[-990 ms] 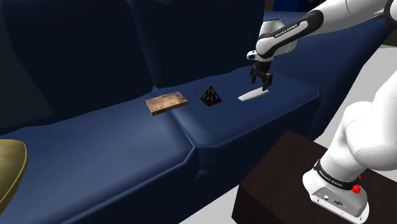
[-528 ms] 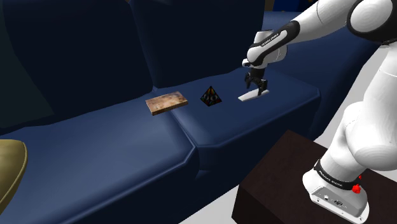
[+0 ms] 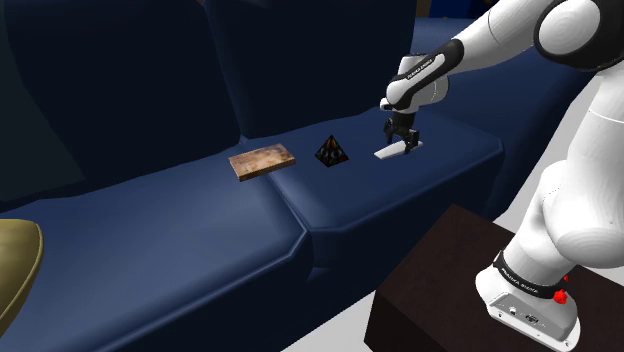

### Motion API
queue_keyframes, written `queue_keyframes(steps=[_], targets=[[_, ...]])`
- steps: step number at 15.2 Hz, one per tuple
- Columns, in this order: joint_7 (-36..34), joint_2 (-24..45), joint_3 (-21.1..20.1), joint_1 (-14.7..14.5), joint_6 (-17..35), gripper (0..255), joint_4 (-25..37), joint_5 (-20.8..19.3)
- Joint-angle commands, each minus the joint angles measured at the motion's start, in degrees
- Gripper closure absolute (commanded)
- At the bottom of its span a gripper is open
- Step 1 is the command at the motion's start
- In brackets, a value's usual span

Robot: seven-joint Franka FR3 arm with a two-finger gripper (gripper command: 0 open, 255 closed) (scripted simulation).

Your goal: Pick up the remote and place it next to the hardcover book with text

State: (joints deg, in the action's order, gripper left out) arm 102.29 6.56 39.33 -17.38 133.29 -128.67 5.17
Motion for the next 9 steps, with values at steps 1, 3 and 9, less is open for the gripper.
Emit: queue_keyframes(steps=[1,3,9], targets=[[0.0,0.0,0.0,0.0,0.0,0,0.0,0.0],[0.0,0.0,0.0,0.0,0.0,255,0.0,0.0],[0.0,0.0,0.0,0.0,0.0,255,0.0,0.0]])
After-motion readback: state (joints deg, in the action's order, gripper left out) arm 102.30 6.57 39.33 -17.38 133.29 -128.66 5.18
